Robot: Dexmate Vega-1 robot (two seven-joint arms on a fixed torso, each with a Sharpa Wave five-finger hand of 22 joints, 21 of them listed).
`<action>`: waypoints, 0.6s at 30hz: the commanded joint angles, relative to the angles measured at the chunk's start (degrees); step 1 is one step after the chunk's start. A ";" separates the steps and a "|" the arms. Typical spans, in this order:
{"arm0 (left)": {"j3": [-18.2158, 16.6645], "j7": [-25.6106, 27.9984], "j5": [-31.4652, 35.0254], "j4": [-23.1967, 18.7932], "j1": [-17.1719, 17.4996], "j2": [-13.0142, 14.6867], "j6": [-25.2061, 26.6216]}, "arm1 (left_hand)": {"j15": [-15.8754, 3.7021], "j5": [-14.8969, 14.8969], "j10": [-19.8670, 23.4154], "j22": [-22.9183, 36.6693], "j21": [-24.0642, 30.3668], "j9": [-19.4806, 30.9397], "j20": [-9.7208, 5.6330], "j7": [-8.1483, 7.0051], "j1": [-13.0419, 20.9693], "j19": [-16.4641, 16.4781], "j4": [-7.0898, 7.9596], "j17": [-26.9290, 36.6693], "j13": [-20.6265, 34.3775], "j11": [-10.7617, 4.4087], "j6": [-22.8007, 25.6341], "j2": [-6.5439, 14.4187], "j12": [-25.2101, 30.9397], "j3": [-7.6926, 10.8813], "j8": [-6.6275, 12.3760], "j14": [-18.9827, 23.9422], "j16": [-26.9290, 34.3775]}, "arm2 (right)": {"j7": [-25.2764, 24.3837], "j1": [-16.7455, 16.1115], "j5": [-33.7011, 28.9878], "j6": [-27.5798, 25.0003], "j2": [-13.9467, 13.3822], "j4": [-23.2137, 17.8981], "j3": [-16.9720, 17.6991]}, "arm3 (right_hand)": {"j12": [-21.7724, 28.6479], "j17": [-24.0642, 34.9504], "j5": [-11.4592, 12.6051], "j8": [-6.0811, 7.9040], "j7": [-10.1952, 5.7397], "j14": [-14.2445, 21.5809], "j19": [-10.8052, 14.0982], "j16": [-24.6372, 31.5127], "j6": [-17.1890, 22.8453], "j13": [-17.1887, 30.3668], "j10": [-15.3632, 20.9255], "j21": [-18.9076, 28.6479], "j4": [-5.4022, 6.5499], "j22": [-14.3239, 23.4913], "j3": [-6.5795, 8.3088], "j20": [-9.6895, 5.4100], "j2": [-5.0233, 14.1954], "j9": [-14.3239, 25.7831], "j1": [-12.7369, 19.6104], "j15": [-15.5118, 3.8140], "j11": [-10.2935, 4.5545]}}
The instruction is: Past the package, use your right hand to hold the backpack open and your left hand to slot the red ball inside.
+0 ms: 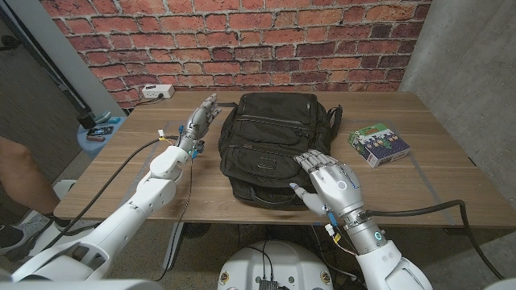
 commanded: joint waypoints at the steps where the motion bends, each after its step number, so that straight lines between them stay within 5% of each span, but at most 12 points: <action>1: 0.37 0.50 0.52 -0.57 -0.67 -0.06 0.59 | 0.21 0.16 0.25 0.27 -0.02 0.23 0.23 0.08 0.59 0.26 -0.29 0.20 0.12 0.18 0.10 -0.14 -0.10 0.20 -0.03 0.27 0.08 | -10.40 -0.24 -2.42 -2.20 -0.17 4.24 -1.04 | 1.09 0.62 0.38 0.73 -0.38 1.58 1.35 1.03 2.42 0.55 1.88 0.31 0.53 0.12 -0.30 -3.39 -0.03 0.21 0.76 -7.73 -0.16; 18: 0.35 2.74 0.94 -4.02 1.49 0.49 1.74 | 0.21 0.20 0.27 0.27 -0.01 0.23 0.28 0.14 0.71 0.32 -0.45 0.20 0.12 0.06 0.20 -0.15 -0.12 0.22 -0.02 0.34 0.06 | -17.09 1.88 2.71 -1.94 -1.56 9.03 -2.17 | 1.84 1.14 0.47 0.88 -1.03 2.71 2.12 1.60 3.99 0.91 3.12 0.24 0.65 0.14 -0.63 -3.78 -0.01 0.23 1.17 -8.40 -0.24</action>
